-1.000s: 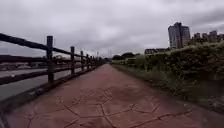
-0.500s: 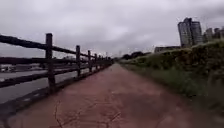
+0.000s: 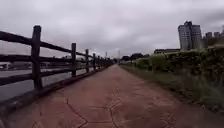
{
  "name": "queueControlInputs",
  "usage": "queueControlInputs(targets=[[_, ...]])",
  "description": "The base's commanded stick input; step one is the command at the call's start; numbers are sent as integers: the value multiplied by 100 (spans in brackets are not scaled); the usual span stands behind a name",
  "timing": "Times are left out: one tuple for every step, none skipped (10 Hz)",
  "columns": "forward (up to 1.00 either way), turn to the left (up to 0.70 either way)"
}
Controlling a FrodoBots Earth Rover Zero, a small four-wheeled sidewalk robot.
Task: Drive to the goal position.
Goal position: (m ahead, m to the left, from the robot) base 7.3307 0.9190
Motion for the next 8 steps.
queueControlInputs(targets=[[99, 0], [99, 0], [99, 0], [99, 0], [99, 0], [99, 0], [99, 0], [99, 0]])
